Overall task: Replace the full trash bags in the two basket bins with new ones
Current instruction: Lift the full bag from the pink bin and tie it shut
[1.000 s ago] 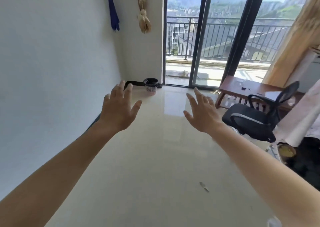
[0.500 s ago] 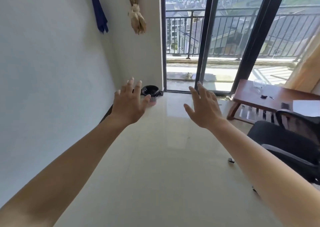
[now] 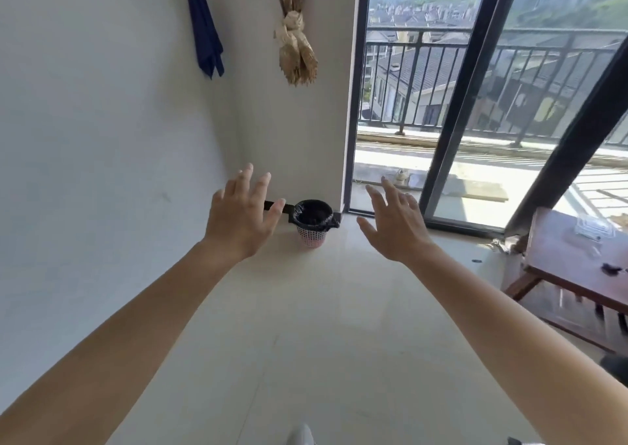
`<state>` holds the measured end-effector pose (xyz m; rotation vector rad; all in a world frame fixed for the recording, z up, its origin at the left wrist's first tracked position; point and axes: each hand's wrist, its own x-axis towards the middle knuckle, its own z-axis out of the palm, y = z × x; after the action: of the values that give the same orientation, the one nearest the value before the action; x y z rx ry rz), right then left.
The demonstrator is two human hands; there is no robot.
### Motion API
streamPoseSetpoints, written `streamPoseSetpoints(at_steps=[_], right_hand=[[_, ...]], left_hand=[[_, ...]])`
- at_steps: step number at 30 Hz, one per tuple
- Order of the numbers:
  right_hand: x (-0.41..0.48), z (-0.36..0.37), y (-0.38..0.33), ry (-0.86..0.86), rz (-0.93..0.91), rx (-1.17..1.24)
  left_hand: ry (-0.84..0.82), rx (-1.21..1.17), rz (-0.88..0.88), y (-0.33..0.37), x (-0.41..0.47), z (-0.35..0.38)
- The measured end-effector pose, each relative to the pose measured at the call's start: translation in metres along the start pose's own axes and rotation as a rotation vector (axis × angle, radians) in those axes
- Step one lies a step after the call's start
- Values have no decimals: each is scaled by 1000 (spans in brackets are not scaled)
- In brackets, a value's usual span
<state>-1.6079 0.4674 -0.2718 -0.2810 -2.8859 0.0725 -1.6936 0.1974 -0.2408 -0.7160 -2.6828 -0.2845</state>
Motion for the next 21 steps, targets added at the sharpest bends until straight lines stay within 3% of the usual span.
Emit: streamPoseSetpoints(at_steps=[8,21], right_hand=[[241,39,25,-8,49,19],[584,160,120,-78,75,49]], left_hand=[[-65,-4,22,-48,250,70],[-199,58,0,-83,569,243]])
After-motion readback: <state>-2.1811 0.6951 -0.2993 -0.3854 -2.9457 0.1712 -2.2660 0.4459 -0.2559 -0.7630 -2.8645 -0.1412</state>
